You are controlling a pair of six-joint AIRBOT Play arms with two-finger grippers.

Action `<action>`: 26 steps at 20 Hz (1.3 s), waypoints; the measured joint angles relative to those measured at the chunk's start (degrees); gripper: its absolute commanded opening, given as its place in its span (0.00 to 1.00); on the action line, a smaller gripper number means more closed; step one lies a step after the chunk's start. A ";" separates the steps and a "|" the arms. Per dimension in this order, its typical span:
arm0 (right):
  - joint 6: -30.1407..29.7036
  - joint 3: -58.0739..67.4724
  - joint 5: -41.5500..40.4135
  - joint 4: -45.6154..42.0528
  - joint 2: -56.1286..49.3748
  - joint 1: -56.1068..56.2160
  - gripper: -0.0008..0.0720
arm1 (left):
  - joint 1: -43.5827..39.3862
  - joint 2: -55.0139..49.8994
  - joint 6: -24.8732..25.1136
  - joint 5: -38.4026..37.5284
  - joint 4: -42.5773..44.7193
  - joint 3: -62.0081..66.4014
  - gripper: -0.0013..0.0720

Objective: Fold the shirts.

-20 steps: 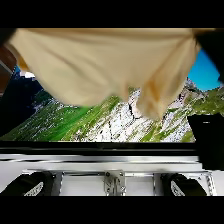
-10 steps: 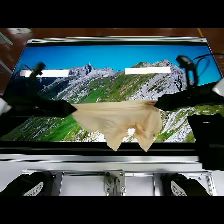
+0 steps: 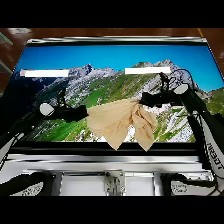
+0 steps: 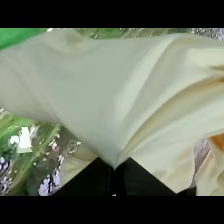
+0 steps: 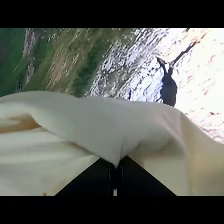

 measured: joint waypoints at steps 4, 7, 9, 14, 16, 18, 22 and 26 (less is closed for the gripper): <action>-4.11 2.21 2.36 0.83 -0.04 -2.05 0.86 | 4.63 -3.04 1.18 -0.61 -4.55 3.58 0.71; -5.79 5.62 11.54 -9.68 4.04 -7.10 0.86 | 12.50 -3.19 5.33 -13.88 -3.52 9.05 0.66; -3.61 5.84 17.03 -18.73 7.43 -12.59 0.86 | 16.63 -2.69 6.60 -24.22 -0.35 10.58 0.91; -2.99 -4.26 22.53 -18.10 12.79 -27.50 0.86 | 15.47 -0.04 8.72 -31.74 0.76 1.11 0.94; -4.28 -8.63 23.85 -15.74 13.51 -30.14 0.86 | 11.41 0.11 10.82 -27.56 -4.09 -4.33 0.94; -5.16 -11.61 24.30 -14.36 13.90 -31.71 0.86 | 7.02 -0.57 12.81 -21.59 -9.49 -7.93 0.94; -5.95 -14.01 25.73 -12.70 14.19 -32.85 0.86 | -0.28 -3.58 15.37 -12.22 -18.40 -10.84 0.92; -6.47 -16.26 26.73 -13.75 14.25 -31.36 0.88 | -3.43 -6.08 16.61 -5.68 -23.54 -11.56 0.36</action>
